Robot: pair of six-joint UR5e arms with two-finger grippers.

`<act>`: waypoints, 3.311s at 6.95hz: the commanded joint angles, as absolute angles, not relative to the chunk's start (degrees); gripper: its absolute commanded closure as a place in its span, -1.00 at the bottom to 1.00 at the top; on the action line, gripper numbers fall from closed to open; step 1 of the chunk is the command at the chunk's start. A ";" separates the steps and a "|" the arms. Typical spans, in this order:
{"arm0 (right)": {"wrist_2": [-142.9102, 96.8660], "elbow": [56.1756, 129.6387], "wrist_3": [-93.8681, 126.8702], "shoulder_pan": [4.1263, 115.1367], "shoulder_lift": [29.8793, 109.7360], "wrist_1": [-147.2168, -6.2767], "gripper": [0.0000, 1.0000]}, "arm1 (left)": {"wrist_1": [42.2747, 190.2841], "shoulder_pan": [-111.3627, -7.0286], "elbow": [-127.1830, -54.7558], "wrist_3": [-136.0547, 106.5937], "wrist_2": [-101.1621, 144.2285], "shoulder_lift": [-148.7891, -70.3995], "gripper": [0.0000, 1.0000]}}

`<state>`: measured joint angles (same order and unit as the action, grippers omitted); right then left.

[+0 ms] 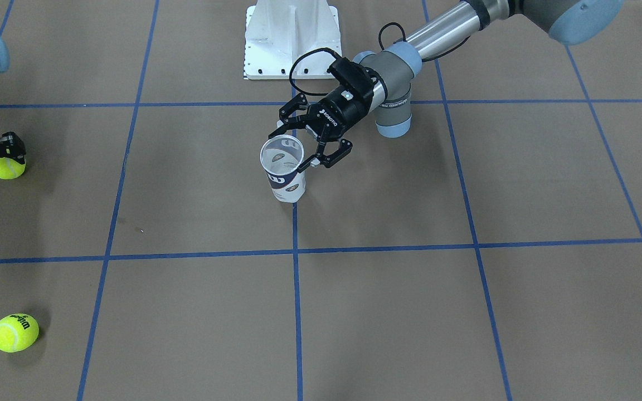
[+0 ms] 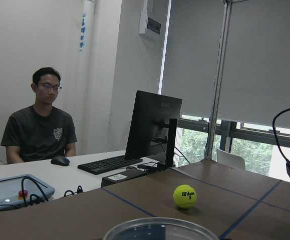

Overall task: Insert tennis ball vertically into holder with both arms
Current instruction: 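Grasp the nearer yellow tennis ball with the right gripper, then carry the ball with the right gripper over the can's open top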

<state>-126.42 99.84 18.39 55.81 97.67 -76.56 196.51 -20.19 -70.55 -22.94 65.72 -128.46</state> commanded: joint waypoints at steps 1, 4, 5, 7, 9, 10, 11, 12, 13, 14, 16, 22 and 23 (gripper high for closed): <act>-126.47 100.02 18.46 55.81 97.65 -76.55 0.70 | 200.64 -19.95 -69.36 -22.59 64.52 -128.41 -0.39; -126.56 100.46 18.63 55.81 97.12 -76.55 0.69 | 203.47 -20.04 -67.76 -20.49 62.41 -128.94 -0.40; -126.56 100.46 18.63 55.81 97.12 -76.55 0.69 | 203.73 -19.87 -67.76 -17.26 62.32 -129.54 -0.41; -126.65 100.55 18.63 55.81 96.24 -76.55 0.68 | 203.73 -19.43 -67.59 -17.05 62.31 -129.46 -0.43; -126.74 100.90 20.37 55.90 94.75 -76.55 0.67 | 203.82 -17.94 -67.50 -17.05 61.01 -129.55 -0.47; -126.83 100.99 21.78 55.90 94.66 -76.47 0.67 | 203.82 -17.49 -67.33 -17.05 60.82 -129.46 -0.47; -126.83 101.51 21.88 55.90 94.66 -76.55 0.67 | 203.82 -17.49 -67.32 -17.05 60.82 -129.46 -0.48; -127.52 102.30 23.19 55.90 93.00 -76.64 0.65 | 203.91 -17.14 -67.32 -17.05 60.82 -129.11 -0.53; -129.53 102.48 27.99 55.90 90.55 -76.73 0.63 | 204.52 -17.05 -67.32 -17.05 60.65 -129.20 -0.54; -130.59 103.09 30.47 55.81 88.79 -76.73 0.61 | 204.61 -16.96 -67.24 -17.05 60.30 -129.03 -0.55; -133.75 104.32 39.24 55.02 83.70 -76.82 0.56 | 204.78 -16.53 -67.24 -17.05 59.94 -128.94 -0.62; -133.24 108.37 71.85 45.89 65.33 -77.17 0.49 | 204.79 -16.17 -67.24 -17.05 59.94 -127.97 -0.71; -133.24 108.37 75.81 45.53 62.61 -77.25 0.48 | 204.79 -16.17 -67.24 -17.05 59.94 -127.97 -0.72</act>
<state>-133.34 108.27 70.64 46.43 66.07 -77.14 204.79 -16.23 -67.24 -17.05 59.94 -128.01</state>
